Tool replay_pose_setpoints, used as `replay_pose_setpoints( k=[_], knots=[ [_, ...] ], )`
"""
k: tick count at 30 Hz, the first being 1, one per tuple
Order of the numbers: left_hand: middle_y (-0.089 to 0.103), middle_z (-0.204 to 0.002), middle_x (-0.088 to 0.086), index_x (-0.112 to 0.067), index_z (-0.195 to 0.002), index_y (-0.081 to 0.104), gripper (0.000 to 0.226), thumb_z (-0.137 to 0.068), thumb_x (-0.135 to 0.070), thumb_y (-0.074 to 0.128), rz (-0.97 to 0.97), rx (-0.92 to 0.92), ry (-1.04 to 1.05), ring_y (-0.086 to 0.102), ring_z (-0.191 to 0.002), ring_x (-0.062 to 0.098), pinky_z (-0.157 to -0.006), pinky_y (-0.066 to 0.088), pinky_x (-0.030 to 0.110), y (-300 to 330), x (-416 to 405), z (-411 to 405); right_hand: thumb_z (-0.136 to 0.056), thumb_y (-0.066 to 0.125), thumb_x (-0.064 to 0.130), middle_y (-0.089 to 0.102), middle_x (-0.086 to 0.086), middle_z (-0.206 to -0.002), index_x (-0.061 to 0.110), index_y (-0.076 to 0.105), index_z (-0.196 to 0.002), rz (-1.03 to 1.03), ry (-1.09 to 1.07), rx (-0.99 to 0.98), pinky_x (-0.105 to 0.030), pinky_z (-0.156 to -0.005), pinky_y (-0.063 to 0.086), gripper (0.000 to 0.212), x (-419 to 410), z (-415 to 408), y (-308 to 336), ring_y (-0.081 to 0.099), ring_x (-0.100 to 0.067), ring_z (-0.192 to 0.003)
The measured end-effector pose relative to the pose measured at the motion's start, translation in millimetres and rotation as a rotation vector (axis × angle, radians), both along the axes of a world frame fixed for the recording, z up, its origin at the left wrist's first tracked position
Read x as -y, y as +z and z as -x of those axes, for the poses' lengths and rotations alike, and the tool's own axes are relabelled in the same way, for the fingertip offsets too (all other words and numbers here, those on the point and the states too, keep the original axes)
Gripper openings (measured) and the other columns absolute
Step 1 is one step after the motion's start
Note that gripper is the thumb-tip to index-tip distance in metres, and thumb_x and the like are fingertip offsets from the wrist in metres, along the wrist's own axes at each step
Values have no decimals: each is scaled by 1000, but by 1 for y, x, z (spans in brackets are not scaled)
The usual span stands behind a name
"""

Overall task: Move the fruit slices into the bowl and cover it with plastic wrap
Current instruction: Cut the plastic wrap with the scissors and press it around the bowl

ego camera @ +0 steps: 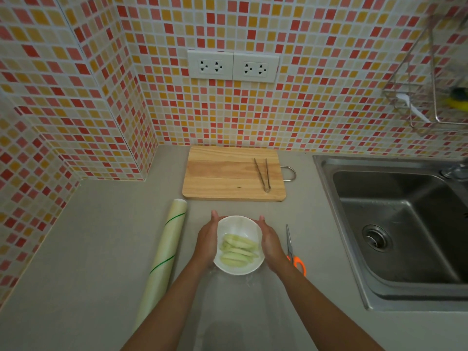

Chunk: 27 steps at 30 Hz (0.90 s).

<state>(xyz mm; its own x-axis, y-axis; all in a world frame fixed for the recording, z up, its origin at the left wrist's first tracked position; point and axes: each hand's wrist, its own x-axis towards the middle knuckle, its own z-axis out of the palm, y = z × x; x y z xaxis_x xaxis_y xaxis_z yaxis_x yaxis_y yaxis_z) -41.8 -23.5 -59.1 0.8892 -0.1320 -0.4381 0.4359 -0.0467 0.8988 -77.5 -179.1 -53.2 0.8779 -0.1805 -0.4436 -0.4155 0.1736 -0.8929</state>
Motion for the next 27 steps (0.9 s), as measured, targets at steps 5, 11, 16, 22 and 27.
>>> replay_pose_setpoints(
  k=[5,11,16,22,27],
  knots=[
    [69,-120,-2,-24,-120,67,81,-83,-80,21,-22,74,61,61,-115,15,-103,43,36,10,-11,-1,-101,30,43,72,-4,-106,8,68,-113,23,-100,44,-29,-84,50,53,0,1,1,66,-18,-100],
    [66,-125,-4,-37,-126,57,60,-88,-70,25,49,185,264,58,-119,14,-104,43,35,6,3,32,-99,44,29,71,0,-112,8,71,-111,56,168,92,-13,-77,50,36,6,-18,24,67,-7,-97],
    [64,-127,-2,-34,-123,61,53,-95,-62,26,119,70,267,59,-119,17,-106,43,36,2,3,26,-100,41,21,68,-6,-112,2,67,-115,65,188,94,-10,-76,49,35,4,-16,13,63,-13,-98],
    [72,-114,1,-33,-104,71,85,-57,-94,37,162,-1,125,65,-110,22,-103,46,44,0,-5,16,-102,37,23,70,-9,-104,5,68,-110,33,82,69,-11,-67,50,37,-2,0,-3,68,-3,-83],
    [75,-102,-4,-40,-90,75,63,-80,-78,26,-23,91,16,68,-101,18,-100,48,48,2,-8,9,-101,39,28,71,-12,-100,0,70,-108,57,44,47,-22,-72,52,42,-2,-1,7,66,-17,-88]
  ],
)
